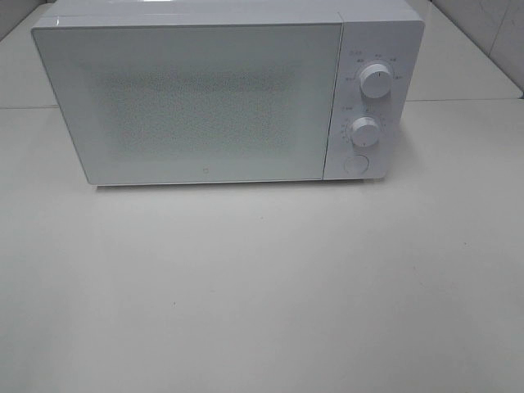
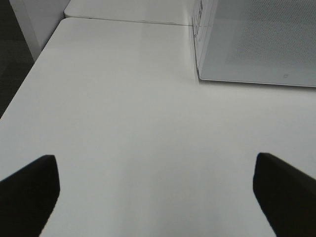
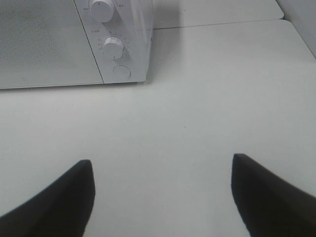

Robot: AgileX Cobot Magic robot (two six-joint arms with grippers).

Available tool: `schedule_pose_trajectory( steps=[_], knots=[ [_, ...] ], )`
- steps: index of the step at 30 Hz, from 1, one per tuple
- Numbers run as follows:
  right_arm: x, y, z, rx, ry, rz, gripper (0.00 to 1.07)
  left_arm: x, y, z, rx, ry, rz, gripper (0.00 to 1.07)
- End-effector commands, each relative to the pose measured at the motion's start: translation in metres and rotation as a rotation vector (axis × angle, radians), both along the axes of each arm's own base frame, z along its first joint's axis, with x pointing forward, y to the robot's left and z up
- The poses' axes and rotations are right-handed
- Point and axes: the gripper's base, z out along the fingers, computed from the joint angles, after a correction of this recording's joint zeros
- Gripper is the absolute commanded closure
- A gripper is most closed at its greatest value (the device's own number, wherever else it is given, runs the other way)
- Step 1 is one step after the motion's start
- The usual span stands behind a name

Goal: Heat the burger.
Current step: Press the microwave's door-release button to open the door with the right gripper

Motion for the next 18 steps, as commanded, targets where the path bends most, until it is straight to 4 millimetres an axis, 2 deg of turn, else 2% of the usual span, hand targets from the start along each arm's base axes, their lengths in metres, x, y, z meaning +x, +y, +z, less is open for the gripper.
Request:
schedule_pose_trajectory(
  steps=[1,18],
  knots=[
    [-0.0038,0.0006,0.0002,-0.020,-0.033,0.019,0.31,-0.0006,-0.0002,0.0003,-0.002,-0.022,-0.002,0.05],
    [-0.0036,-0.0040,0.0003,-0.064,-0.035,-0.016,0.31,-0.0004,-0.0002,0.0003,-0.002,-0.021,-0.002,0.05]
  ],
)
